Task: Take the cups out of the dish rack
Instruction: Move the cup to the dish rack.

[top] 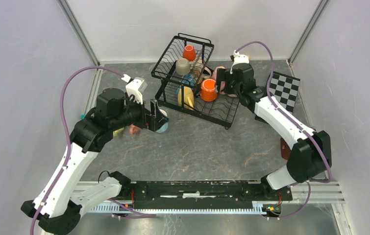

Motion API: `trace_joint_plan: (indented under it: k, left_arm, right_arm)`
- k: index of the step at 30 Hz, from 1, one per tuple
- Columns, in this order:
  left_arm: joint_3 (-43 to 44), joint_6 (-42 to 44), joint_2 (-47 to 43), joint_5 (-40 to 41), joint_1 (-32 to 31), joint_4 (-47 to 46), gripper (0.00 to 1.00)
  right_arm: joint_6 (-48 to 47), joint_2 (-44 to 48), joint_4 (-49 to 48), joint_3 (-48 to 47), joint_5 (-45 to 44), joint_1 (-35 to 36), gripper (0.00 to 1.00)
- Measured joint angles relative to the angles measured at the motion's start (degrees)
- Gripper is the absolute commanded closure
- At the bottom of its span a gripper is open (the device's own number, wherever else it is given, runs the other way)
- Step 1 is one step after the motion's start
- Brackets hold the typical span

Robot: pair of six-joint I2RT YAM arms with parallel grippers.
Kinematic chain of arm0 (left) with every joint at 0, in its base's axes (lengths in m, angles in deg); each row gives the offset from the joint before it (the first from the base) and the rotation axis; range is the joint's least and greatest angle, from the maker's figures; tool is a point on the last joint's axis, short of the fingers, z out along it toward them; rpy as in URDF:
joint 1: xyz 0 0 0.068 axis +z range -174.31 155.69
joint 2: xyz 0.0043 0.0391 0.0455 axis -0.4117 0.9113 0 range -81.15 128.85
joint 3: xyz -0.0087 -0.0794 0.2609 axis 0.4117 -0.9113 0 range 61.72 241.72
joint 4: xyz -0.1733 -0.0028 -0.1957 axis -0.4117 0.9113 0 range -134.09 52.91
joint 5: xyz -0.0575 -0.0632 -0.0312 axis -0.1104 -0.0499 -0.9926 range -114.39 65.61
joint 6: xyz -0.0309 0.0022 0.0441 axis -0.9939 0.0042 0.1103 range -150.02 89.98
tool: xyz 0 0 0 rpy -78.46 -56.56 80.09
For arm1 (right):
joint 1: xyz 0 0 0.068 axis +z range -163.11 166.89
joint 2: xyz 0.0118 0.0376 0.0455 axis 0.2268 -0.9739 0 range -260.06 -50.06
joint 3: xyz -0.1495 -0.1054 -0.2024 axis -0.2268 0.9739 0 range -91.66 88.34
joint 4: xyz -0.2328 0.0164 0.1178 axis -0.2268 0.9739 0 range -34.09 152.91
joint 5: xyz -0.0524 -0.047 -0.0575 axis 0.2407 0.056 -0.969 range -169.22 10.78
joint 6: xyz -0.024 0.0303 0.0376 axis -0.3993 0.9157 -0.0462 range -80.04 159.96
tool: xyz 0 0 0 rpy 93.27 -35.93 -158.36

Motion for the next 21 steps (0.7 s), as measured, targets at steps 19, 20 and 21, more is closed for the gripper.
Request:
trace_joint_plan:
  k: [19,20,21]
  left_arm:
    - [0.0,-0.9,-1.7,-3.0,0.0,1.3,0.0]
    - [0.0,-0.9,-1.7,-3.0,0.0,1.5,0.0]
    - [0.0,-0.9,-1.7,-3.0,0.0,1.7,0.0]
  right_arm:
    - [-14.2,-19.8,1.2,-18.6,0.5,-11.2,0.02]
    - [-14.8,-20.9,1.3,-20.2,1.6,-11.9,0.02]
    - [-15.4,-22.0,1.6,-21.7,2.6,-12.6,0.02]
